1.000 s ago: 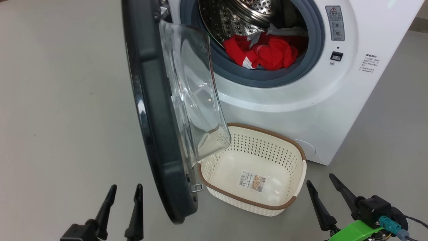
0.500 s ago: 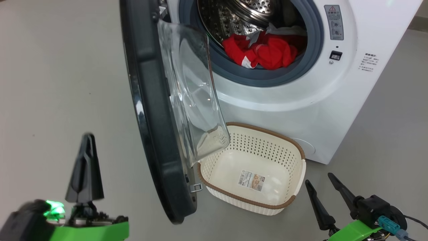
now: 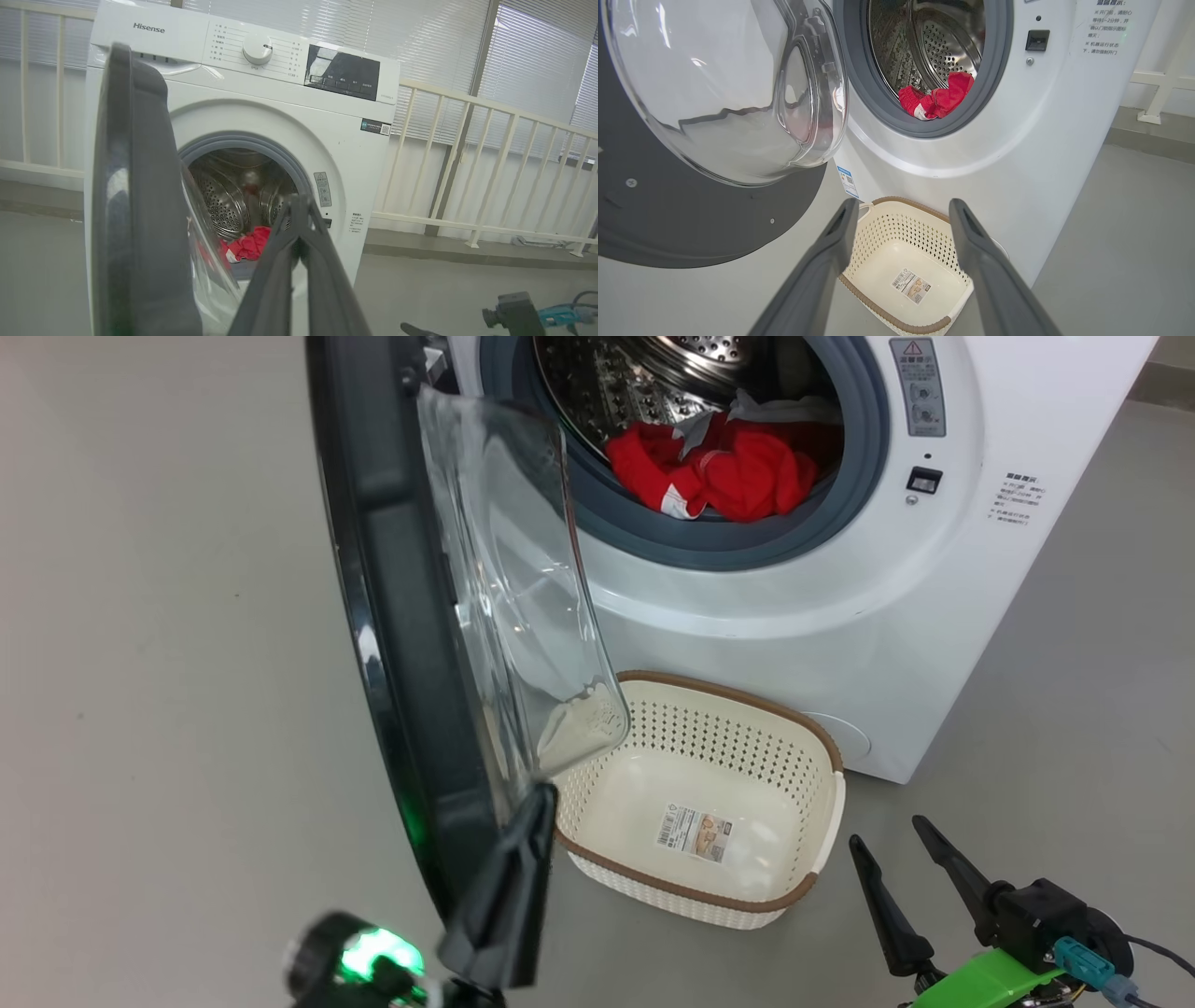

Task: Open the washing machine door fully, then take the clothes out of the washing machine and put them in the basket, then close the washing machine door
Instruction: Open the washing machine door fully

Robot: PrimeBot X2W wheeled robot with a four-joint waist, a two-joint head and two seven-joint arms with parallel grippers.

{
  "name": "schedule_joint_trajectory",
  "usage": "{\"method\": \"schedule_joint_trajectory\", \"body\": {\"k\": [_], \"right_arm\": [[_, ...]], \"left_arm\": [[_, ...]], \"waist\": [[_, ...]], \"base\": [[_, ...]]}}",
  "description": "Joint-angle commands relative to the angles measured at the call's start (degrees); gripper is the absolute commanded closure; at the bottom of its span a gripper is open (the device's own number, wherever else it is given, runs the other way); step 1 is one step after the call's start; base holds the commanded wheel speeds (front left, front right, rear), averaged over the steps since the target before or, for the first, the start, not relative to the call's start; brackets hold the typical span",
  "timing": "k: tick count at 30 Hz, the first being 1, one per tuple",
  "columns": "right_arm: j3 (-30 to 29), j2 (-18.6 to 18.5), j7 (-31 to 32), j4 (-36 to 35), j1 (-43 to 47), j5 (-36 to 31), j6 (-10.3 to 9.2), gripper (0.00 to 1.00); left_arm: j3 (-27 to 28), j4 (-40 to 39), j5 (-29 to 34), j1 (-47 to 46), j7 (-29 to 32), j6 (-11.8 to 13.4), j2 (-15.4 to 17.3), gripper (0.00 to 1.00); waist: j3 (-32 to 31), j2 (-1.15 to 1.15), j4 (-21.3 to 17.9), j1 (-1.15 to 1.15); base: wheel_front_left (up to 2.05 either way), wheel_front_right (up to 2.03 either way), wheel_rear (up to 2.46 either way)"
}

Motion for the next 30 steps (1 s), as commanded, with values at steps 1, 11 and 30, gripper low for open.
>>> {"method": "schedule_joint_trajectory", "body": {"k": [1, 11, 30], "right_arm": [[1.2, -0.2, -0.5, -1.5, -1.7, -0.6, 0.35, 0.00], [1.1, 0.0, -0.5, -1.7, -1.6, -0.9, 0.35, 0.00], [1.2, 0.2, -0.5, -2.1, -1.7, -1.1, 0.35, 0.00]], "left_arm": [[0.8, 0.3, -1.3, 0.0, -0.2, -0.2, 0.4, 1.00], [0.8, 15.5, -7.2, -1.6, -0.2, -0.2, 0.4, 1.00], [17.2, 19.9, -6.0, -1.6, -0.2, 1.5, 0.4, 1.00]], "waist": [[0.0, 0.00, -0.1, 0.00], [0.3, 0.00, -0.1, 0.00], [0.8, 0.00, 1.1, 0.00]], "base": [[0.00, 0.00, 0.00], [0.00, 0.00, 0.00], [0.00, 0.00, 0.00]]}}
